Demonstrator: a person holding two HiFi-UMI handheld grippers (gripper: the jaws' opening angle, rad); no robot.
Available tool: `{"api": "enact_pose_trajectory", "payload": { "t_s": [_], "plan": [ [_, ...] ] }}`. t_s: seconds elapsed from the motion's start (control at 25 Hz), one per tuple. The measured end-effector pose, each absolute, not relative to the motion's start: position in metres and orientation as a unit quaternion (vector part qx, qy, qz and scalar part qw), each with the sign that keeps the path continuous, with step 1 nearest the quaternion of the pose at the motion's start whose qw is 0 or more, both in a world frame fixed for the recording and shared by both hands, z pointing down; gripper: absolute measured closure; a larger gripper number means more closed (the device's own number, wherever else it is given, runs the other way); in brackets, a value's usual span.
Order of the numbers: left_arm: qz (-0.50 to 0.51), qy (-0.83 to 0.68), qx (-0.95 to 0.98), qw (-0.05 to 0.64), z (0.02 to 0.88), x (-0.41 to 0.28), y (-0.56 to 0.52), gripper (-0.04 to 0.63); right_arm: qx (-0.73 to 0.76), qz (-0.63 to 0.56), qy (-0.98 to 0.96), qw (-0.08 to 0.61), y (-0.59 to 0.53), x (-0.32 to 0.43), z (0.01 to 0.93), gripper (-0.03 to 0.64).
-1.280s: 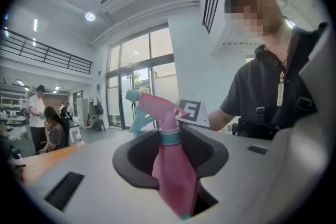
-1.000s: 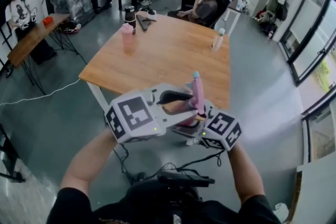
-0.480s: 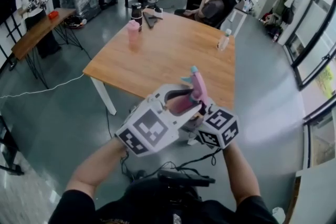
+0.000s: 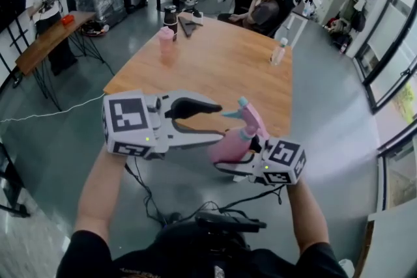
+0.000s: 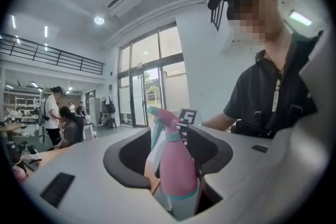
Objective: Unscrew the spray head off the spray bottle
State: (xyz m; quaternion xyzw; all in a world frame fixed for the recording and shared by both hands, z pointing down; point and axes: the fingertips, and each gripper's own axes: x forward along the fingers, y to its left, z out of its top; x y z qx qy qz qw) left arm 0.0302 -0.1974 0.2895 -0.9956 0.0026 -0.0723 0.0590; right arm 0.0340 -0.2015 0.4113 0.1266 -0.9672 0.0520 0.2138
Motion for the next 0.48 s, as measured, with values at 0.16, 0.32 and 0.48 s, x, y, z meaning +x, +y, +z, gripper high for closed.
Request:
{"api": "enact_pose_trajectory", "payload": {
  "t_s": [0.16, 0.32, 0.48],
  "plan": [
    [-0.061, 0.001, -0.997, 0.055, 0.280, 0.031, -0.213, 0.385, 0.090, 0.034, -0.969, 0.226, -0.182, 0.027, 0.419, 0.222],
    [-0.073, -0.029, -0.995, 0.061, 0.292, 0.052, -0.200, 0.386, 0.088, 0.021, -0.967, 0.238, -0.181, 0.027, 0.423, 0.222],
    [-0.064, -0.020, -0.995, 0.068, 0.294, 0.059, -0.197, 0.512, 0.109, 0.029, -0.965, 0.238, -0.189, 0.036, 0.422, 0.222]
  ]
}}
